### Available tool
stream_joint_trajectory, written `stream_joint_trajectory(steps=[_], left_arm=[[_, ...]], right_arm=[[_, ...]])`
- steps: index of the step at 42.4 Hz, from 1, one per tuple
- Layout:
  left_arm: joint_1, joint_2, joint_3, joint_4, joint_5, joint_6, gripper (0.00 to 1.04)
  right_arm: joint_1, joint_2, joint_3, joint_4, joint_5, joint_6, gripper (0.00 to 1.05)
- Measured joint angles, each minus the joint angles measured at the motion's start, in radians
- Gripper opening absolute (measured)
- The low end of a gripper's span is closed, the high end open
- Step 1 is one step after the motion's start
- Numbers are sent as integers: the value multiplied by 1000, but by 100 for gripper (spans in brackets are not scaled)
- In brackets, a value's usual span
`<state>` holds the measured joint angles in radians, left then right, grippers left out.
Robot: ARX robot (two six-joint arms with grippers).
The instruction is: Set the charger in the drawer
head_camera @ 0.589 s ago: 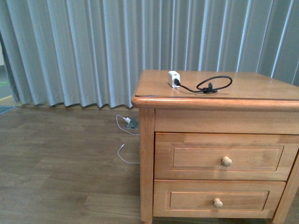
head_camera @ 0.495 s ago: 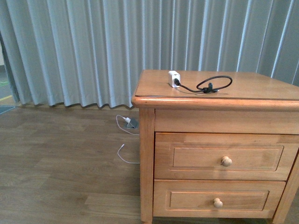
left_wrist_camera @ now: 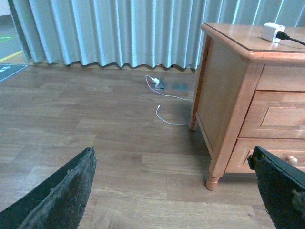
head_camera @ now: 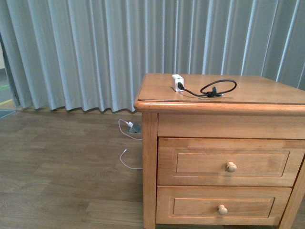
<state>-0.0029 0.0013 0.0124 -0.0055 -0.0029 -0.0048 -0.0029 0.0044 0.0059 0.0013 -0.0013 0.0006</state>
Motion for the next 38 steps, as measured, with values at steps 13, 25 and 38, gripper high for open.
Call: stream_joint_trajectory(steps=[13,25,38], left_arm=[[0,0,0,0,0,0,99],[0,0,0,0,0,0,99],[0,0,0,0,0,0,99]], right_arm=[[0,0,0,0,0,0,97],[18,23,6,-30,41,44,97],[141,628,68,468,68,139,97]])
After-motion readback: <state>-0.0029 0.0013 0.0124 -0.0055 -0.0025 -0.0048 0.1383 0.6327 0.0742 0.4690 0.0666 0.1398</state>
